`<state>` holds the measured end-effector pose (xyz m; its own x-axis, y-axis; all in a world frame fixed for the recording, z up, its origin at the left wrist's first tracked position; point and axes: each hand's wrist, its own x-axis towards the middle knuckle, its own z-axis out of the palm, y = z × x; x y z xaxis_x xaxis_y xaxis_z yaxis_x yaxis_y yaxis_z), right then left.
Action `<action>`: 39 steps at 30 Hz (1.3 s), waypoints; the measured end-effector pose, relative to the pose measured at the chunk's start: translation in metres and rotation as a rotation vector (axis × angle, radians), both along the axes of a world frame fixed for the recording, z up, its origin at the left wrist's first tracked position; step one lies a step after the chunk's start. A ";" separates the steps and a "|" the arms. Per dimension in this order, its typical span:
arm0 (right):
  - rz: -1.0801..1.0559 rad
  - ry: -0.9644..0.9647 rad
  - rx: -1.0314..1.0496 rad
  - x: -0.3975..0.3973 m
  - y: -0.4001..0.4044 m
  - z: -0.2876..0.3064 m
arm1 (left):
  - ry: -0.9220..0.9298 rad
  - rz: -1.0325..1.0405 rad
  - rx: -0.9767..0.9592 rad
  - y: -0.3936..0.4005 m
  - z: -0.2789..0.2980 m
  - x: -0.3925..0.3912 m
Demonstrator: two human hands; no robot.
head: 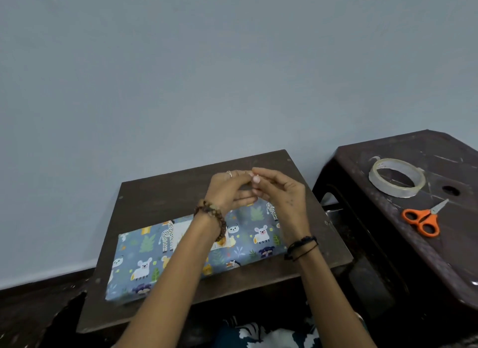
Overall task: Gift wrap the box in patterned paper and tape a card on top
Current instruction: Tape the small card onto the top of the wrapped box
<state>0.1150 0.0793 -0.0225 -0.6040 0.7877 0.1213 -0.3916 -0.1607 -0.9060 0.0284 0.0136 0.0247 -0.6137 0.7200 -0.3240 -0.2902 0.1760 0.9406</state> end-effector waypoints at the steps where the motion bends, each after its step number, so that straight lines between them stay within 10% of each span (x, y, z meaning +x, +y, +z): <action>1: -0.012 0.015 0.003 0.003 -0.008 0.003 | -0.035 0.042 0.038 -0.009 0.002 0.008; 13: -0.112 -0.138 0.276 0.040 -0.060 0.008 | -0.291 0.240 0.175 -0.067 0.000 0.060; 39: -0.073 -0.241 0.309 -0.002 -0.069 -0.001 | -0.238 0.322 0.466 -0.083 -0.051 0.047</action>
<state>0.1131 0.0101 -0.0235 -0.5880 0.7780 0.2210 -0.1620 0.1544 -0.9746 0.0755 -0.0693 -0.0266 -0.7735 0.6091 -0.1753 -0.4723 -0.3695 0.8002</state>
